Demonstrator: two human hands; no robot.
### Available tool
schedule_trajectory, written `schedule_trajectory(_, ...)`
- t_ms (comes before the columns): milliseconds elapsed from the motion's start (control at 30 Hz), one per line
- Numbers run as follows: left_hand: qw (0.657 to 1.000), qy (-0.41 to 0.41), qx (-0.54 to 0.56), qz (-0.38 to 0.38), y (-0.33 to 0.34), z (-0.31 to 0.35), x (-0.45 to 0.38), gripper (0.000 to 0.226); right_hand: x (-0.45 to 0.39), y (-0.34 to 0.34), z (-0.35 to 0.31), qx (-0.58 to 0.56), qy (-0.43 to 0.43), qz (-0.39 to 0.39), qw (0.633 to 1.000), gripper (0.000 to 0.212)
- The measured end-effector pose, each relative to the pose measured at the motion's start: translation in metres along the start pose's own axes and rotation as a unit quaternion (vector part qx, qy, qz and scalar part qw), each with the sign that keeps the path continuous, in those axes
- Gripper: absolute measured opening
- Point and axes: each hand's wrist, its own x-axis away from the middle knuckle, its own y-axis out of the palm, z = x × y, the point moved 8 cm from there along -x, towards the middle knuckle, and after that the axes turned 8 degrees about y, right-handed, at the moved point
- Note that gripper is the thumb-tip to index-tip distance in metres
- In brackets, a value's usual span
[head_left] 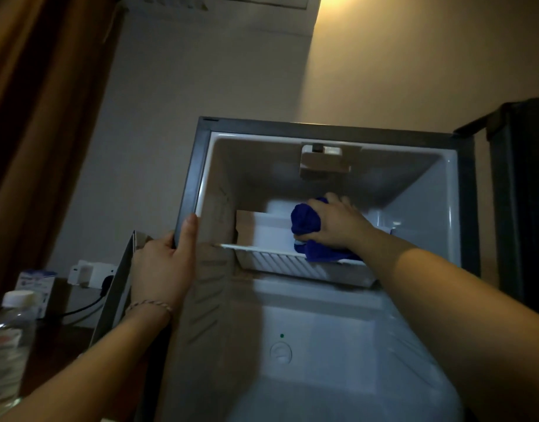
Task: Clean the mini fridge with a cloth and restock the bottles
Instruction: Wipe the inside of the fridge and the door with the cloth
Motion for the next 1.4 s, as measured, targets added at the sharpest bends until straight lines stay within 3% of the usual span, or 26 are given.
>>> schedule_trajectory(200,1.000,0.003,-0.002,0.001,-0.004,0.008,0.003,0.064,0.010,-0.005,0.058,-0.010,0.087,-0.013,0.996,0.100)
schedule_trajectory(333,1.000,0.002,-0.008,0.001,-0.006,0.010,0.002,0.064,-0.002,0.004,0.080,-0.022,0.113,0.000,0.993,0.122)
schedule_trajectory(467,1.000,0.002,-0.013,0.001,-0.004,0.006,0.001,0.065,-0.003,0.002,0.060,-0.037,0.073,-0.001,0.997,0.097)
schedule_trajectory(700,1.000,0.001,-0.001,-0.001,-0.003,0.006,0.002,0.062,-0.022,0.001,-0.039,-0.085,-0.061,-0.009,0.994,0.040)
schedule_trajectory(1000,1.000,0.000,0.010,-0.010,-0.001,0.003,0.000,0.059,-0.058,0.005,-0.105,-0.170,-0.094,-0.053,0.980,0.029)
schedule_trajectory(1100,1.000,0.003,0.015,-0.005,0.000,0.001,-0.001,0.059,-0.065,0.007,-0.108,-0.179,-0.085,-0.093,0.976,0.028)
schedule_trajectory(1400,1.000,0.001,0.009,0.001,0.000,-0.001,0.000,0.060,-0.059,0.003,-0.093,-0.192,-0.069,-0.119,0.972,0.036)
